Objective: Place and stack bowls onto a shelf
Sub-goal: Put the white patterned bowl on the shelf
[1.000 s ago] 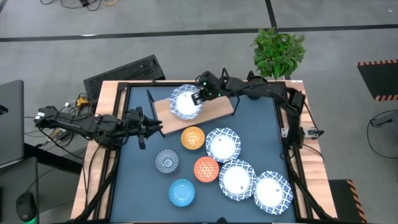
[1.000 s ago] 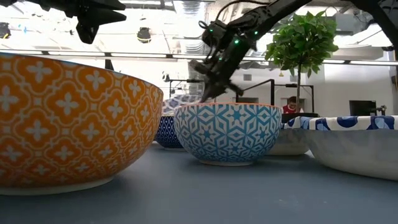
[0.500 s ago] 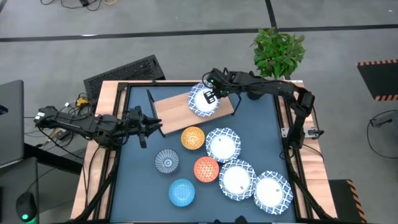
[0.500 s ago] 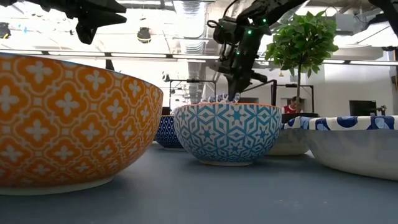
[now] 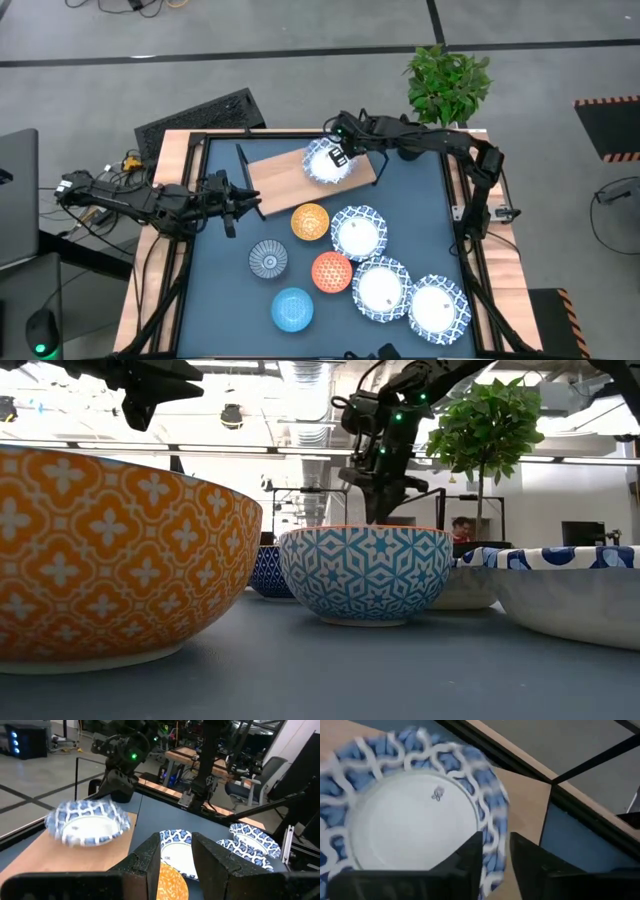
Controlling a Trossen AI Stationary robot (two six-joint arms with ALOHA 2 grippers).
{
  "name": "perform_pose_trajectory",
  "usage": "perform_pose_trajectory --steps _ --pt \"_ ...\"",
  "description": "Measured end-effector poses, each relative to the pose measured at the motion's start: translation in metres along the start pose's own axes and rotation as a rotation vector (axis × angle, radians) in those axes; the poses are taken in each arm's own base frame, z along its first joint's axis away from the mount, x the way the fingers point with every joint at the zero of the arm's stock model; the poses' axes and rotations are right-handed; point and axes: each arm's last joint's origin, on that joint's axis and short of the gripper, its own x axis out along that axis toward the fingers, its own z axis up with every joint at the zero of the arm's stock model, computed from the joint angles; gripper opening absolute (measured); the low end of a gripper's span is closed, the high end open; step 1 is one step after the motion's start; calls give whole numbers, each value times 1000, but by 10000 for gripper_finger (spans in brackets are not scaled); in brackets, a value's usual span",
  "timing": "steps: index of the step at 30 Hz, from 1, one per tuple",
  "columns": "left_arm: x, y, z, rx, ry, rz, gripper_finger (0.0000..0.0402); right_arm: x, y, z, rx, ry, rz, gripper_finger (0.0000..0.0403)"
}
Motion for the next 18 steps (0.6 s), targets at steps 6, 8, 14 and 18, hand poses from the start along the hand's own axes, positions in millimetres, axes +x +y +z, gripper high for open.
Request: perform_pose_trajectory --steps 6,8,14,18 --pt "0 0 0 0 0 0 96 -4 0 3 -4 1 -1 177" --pt "0 0 0 0 0 1 96 -13 3 8 -6 -12 9 181" --pt "0 1 0 0 -11 33 96 -43 40 13 -46 -123 115 154" --pt "0 1 0 1 -16 49 96 -48 65 5 -79 -176 148 103"
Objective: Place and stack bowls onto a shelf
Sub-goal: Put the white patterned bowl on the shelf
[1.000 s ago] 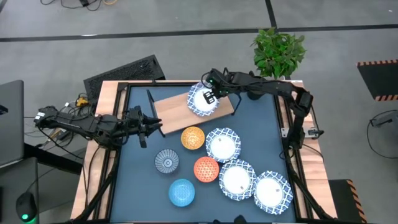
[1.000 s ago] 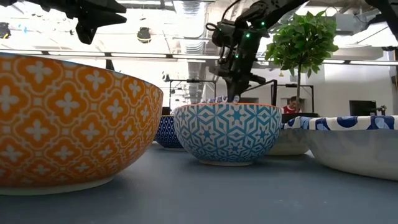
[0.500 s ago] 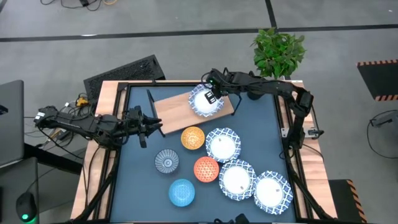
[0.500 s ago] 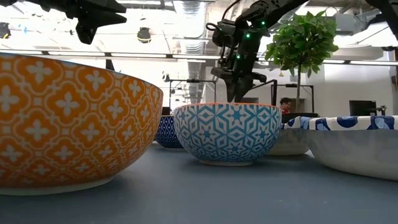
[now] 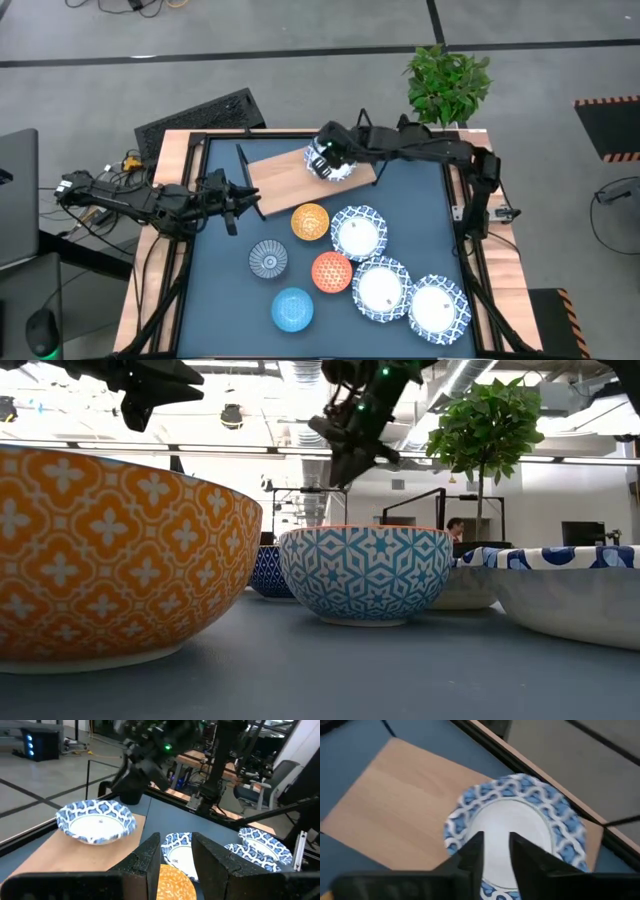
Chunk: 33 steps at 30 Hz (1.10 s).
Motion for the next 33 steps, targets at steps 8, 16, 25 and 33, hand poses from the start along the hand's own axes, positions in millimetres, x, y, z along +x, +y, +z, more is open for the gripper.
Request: perform_pose_trajectory --steps 8,16,25,33 --pt "0 0 0 -15 -1 12 96 46 19 -10 -16 53 53 19" --pt "0 3 -3 -22 12 67 96 76 42 0 -80 94 70 17" --pt "0 4 -4 -16 24 71 96 81 55 7 -133 136 60 19" --pt "0 4 -4 -16 24 71 96 82 55 5 -132 154 71 19"
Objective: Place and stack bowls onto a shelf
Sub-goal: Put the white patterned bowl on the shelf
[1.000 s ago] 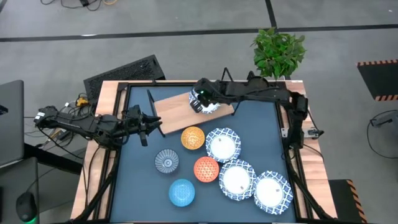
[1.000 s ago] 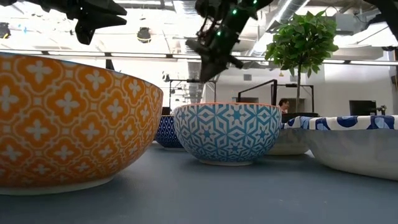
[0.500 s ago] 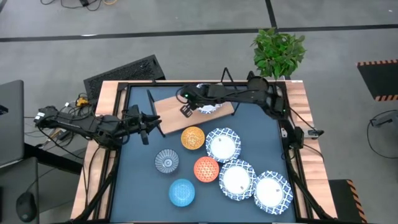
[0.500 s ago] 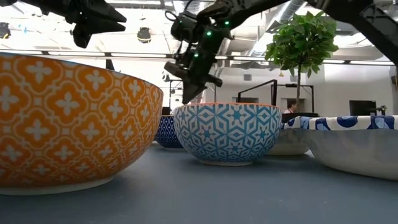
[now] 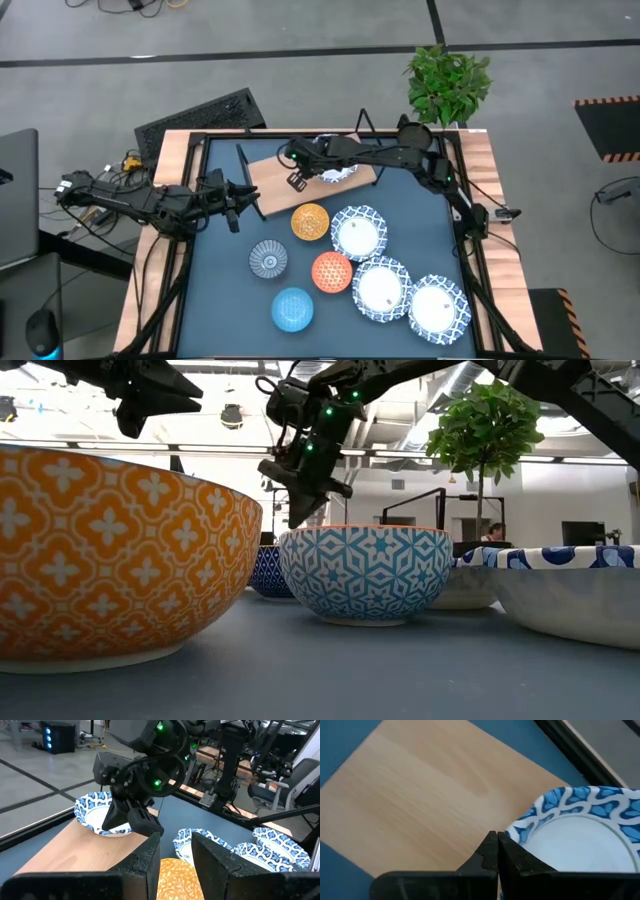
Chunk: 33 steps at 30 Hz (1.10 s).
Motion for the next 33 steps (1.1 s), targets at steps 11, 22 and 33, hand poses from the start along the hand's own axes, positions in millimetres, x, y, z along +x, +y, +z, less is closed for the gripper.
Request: perform_pose_trajectory --steps 11,22,33 --pt "0 0 -1 6 8 3 96 -5 18 -5 -27 -9 34 19" --pt "0 0 -1 -12 10 4 96 -3 10 -6 -13 20 11 19" --pt "0 1 -2 -15 16 7 96 15 3 -21 -9 81 -18 19"
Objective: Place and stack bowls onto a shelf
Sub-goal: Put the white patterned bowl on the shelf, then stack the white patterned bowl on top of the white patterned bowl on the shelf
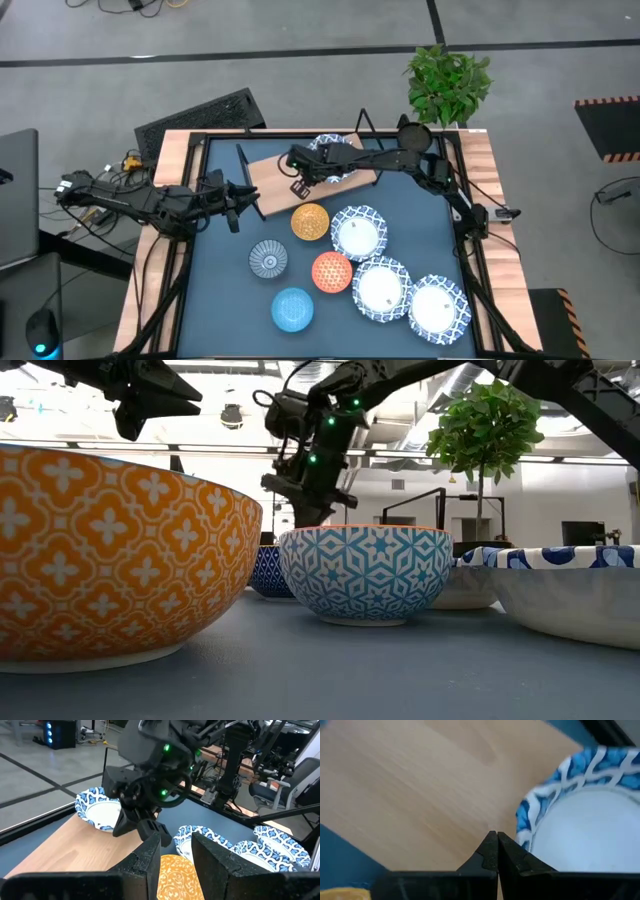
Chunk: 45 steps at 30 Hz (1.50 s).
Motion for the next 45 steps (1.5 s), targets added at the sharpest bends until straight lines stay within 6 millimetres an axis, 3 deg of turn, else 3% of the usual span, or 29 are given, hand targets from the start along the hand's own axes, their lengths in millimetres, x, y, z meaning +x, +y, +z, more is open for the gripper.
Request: perform_pose_trajectory --steps 16,20,24,30,33,36,40,45 --pt "0 0 0 -12 -1 0 96 4 -3 -8 -13 62 -26 22" --pt "0 0 0 -15 -1 0 96 -12 2 -9 -49 57 -15 31" --pt "0 0 0 -16 -1 0 96 -49 4 -17 -134 101 -15 39" --pt "0 -1 0 -31 15 -39 96 -115 0 -52 -256 326 -122 45" --pt "0 -1 -1 -20 21 -40 101 -139 1 -69 -260 378 -204 65" --pt "0 -1 -1 -12 23 -43 117 -157 2 -88 -244 350 -207 97" --pt "0 -1 -2 -5 37 -46 150 -177 -11 -130 -163 368 -249 158" --pt "0 -1 -3 -5 41 -50 191 -183 -31 -188 42 310 -183 235"
